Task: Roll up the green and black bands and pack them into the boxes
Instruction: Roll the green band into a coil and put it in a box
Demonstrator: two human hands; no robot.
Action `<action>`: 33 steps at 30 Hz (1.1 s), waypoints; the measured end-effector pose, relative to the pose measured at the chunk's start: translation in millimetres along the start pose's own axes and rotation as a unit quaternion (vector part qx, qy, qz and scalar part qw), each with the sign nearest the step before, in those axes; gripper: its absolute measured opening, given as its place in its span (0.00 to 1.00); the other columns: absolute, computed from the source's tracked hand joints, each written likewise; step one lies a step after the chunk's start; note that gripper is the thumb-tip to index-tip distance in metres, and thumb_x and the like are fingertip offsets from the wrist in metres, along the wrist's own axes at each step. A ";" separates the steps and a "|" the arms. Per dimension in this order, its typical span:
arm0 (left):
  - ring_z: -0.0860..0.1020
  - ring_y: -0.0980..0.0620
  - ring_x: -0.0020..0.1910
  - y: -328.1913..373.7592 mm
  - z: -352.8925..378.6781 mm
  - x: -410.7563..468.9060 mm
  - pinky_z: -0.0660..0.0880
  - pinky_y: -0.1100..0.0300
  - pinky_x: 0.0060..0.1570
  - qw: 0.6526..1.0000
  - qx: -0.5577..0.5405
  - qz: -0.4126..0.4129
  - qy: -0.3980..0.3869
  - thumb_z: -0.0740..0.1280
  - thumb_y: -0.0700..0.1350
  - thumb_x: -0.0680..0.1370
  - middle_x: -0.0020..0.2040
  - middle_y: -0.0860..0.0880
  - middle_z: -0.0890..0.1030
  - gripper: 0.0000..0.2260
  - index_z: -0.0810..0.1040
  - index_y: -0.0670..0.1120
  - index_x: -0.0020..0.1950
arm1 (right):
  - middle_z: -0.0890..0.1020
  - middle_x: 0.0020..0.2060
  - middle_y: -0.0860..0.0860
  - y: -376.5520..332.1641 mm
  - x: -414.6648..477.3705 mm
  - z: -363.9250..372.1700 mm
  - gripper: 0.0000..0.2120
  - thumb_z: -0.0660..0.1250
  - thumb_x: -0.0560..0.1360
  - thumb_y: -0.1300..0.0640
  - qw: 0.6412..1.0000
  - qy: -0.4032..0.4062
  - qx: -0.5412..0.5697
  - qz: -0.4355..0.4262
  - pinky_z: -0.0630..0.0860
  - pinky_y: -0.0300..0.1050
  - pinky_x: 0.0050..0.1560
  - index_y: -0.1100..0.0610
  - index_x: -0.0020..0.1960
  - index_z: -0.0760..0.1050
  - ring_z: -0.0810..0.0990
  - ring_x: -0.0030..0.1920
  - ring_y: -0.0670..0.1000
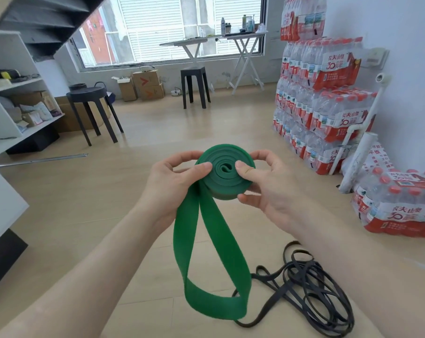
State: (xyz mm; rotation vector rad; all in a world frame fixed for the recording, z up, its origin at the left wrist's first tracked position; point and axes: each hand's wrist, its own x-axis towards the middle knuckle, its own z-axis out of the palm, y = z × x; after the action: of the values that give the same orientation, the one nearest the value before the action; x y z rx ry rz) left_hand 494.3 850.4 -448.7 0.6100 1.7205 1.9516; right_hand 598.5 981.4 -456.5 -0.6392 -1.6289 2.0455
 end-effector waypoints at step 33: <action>0.82 0.47 0.36 -0.4 -5.4 -1.0 0.78 0.58 0.36 0.960 0.209 0.031 -0.181 0.74 0.41 0.70 0.41 0.41 0.85 0.10 0.76 0.39 0.46 | 0.84 0.43 0.54 -31.3 3.4 -33.9 0.07 0.71 0.74 0.54 0.908 -0.244 -0.339 -0.005 0.63 0.37 0.29 0.51 0.49 0.75 0.73 0.34 0.44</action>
State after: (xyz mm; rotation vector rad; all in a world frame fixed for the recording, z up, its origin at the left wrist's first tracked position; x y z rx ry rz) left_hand 491.9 845.6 -449.7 1.1052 1.8918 1.3976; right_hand 618.2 1016.0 -432.9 -0.3247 -2.6760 1.6774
